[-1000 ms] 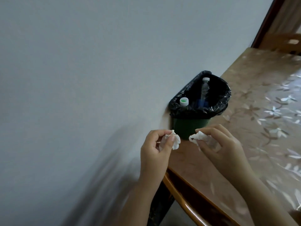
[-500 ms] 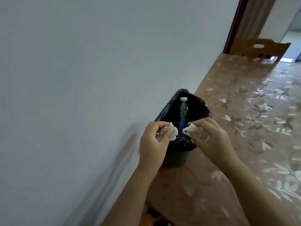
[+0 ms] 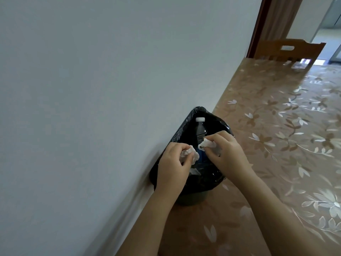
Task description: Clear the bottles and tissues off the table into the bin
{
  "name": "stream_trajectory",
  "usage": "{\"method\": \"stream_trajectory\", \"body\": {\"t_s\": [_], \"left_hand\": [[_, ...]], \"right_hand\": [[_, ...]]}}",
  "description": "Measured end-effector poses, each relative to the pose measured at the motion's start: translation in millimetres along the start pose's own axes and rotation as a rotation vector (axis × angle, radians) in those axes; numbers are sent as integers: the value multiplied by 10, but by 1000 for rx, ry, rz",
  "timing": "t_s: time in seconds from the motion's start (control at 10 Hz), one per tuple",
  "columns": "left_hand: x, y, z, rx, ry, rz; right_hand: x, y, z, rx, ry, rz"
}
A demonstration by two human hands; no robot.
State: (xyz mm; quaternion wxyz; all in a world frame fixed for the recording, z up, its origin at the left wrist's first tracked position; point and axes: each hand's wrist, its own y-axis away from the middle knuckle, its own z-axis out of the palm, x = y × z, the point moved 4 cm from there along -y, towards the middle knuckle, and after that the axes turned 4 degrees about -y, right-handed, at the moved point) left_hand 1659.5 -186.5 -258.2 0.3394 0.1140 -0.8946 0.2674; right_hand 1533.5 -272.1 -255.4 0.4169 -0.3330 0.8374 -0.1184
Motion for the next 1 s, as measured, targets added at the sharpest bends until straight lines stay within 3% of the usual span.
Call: {"method": "stream_trajectory", "body": {"t_s": [0.7, 1.0], "left_hand": [[42, 215, -115, -31, -331, 92], [199, 466, -214, -7, -466, 181]], "right_hand": [[-14, 213, 58, -50, 190, 42], [-180, 540, -159, 50, 274, 36]]}}
